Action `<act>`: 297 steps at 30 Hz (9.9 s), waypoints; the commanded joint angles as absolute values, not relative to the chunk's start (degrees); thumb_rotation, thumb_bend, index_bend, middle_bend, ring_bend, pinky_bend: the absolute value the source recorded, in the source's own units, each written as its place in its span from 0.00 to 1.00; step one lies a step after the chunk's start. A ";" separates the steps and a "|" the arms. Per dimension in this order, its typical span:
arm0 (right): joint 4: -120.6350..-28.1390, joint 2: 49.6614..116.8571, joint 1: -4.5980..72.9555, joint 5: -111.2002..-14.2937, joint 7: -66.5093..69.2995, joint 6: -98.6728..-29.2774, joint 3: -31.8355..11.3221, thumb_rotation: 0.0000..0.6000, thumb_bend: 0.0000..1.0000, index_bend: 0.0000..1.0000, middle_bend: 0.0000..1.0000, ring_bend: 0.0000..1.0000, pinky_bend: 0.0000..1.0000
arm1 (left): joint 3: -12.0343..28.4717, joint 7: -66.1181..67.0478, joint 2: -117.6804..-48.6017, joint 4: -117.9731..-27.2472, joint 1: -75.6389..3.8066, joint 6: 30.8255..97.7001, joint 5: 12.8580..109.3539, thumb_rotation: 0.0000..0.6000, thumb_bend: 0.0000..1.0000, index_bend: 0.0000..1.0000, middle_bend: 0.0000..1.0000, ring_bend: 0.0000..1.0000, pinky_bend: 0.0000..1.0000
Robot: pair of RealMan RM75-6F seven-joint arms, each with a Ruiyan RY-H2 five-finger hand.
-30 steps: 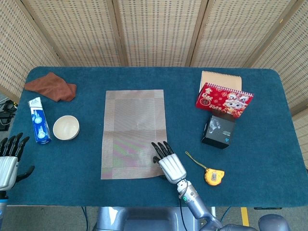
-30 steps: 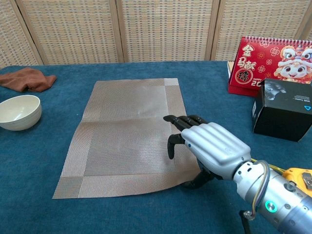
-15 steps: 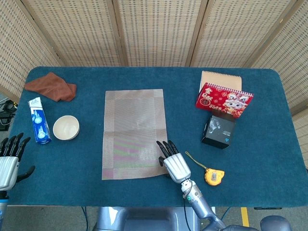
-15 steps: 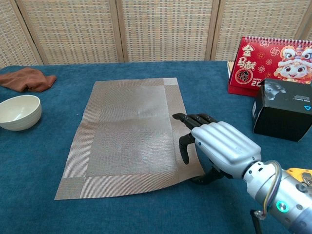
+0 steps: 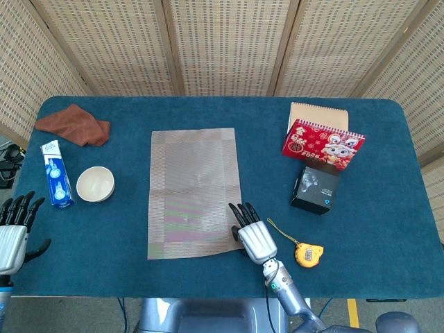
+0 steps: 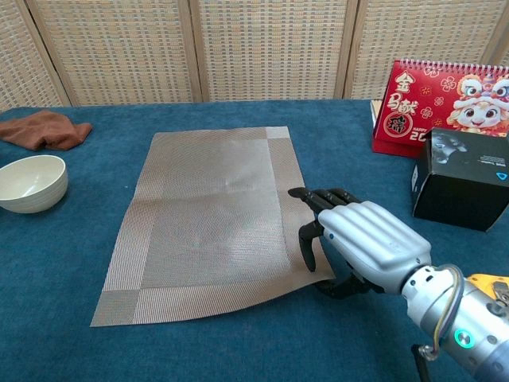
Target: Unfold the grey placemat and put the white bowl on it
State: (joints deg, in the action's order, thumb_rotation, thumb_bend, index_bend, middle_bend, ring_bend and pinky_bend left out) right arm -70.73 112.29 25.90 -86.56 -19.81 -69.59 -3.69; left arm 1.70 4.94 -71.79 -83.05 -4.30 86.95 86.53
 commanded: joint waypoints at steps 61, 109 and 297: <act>-91.54 78.60 24.12 -72.92 -24.85 -73.48 -17.69 1.00 0.57 0.70 0.12 0.00 0.00 | 1.43 6.88 -72.92 -82.60 -4.29 86.86 87.11 1.00 0.21 0.10 0.00 0.00 0.00; -86.29 70.34 7.26 -86.24 2.16 -92.94 -4.50 1.00 0.17 0.08 0.00 0.00 0.00 | 4.12 6.90 -71.54 -85.42 -9.17 82.89 87.77 1.00 0.21 0.10 0.00 0.00 0.00; -94.80 63.70 5.01 -97.24 15.89 -92.16 -1.74 1.00 0.16 0.15 0.00 0.00 0.00 | -10.32 46.43 -83.75 -93.17 -28.09 71.79 91.81 1.00 0.57 0.83 0.00 0.00 0.00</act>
